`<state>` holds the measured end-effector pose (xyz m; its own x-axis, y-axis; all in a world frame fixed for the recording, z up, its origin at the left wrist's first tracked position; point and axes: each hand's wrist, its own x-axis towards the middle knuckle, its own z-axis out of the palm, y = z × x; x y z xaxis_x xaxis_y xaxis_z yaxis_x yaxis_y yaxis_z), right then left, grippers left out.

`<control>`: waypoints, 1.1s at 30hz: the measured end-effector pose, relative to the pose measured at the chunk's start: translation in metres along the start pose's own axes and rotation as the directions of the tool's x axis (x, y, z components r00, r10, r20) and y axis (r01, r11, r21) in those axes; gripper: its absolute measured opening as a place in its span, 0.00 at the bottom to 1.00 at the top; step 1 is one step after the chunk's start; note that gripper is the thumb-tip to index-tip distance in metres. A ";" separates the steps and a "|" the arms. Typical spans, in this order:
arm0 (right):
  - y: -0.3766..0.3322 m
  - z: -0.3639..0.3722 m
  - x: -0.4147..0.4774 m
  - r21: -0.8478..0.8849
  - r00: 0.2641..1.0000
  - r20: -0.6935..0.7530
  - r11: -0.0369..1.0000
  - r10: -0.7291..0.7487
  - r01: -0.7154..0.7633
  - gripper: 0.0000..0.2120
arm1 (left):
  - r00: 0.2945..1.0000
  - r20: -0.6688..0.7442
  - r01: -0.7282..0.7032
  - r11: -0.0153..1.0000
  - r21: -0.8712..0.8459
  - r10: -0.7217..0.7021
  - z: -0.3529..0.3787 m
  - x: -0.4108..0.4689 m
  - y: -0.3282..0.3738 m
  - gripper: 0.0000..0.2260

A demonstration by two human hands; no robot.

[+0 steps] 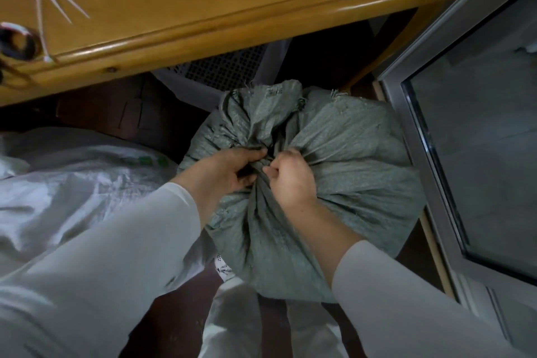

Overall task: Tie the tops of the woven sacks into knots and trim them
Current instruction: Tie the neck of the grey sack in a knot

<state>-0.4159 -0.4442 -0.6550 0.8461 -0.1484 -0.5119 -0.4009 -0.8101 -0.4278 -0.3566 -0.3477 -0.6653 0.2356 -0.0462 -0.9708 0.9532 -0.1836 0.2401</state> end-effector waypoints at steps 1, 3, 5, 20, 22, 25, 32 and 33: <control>-0.001 0.002 0.001 -0.009 1.000 0.016 1.000 0.003 -0.003 0.15 | 1.000 -0.030 0.008 1.000 0.008 -0.008 -0.003 -0.002 0.001 0.06; -0.003 0.006 0.002 -0.061 1.000 0.024 0.998 -0.012 0.014 0.15 | 0.998 -0.053 0.028 0.999 0.029 -0.027 -0.008 -0.002 0.001 0.08; -0.004 0.008 0.002 -0.115 0.999 0.018 0.993 -0.033 0.034 0.14 | 0.997 -0.053 0.055 0.995 0.080 -0.051 -0.013 -0.001 0.002 0.10; 0.007 0.020 -0.009 -0.047 0.999 0.026 0.998 -0.042 0.043 0.25 | 0.996 -0.084 0.028 1.000 0.011 -0.027 0.002 0.005 0.000 0.08; 0.006 0.021 -0.009 0.001 1.000 -0.007 1.000 0.013 -0.013 0.25 | 0.997 -0.072 0.026 1.000 -0.017 -0.027 0.002 0.006 -0.001 0.07; 0.003 0.022 -0.009 0.068 0.994 -0.068 0.994 0.085 -0.080 0.22 | 0.999 -0.023 0.028 0.998 -0.063 -0.029 0.003 0.007 -0.002 0.07; -0.002 0.016 -0.003 0.328 0.966 -0.175 0.936 0.190 -0.124 0.11 | 1.000 -0.020 -0.003 0.983 -0.185 -0.001 -0.001 -0.002 -0.003 0.08; -0.003 0.010 -0.001 0.346 0.963 -0.202 0.933 0.176 -0.097 0.10 | 1.000 -0.001 -0.008 0.969 -0.247 0.008 -0.003 -0.007 -0.002 0.08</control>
<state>-0.4195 -0.4354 -0.6608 0.8159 -0.3999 -0.4175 -0.5780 -0.5454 -0.6071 -0.3594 -0.3443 -0.6593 0.2435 -0.0464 -0.9688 0.9685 0.0649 0.2403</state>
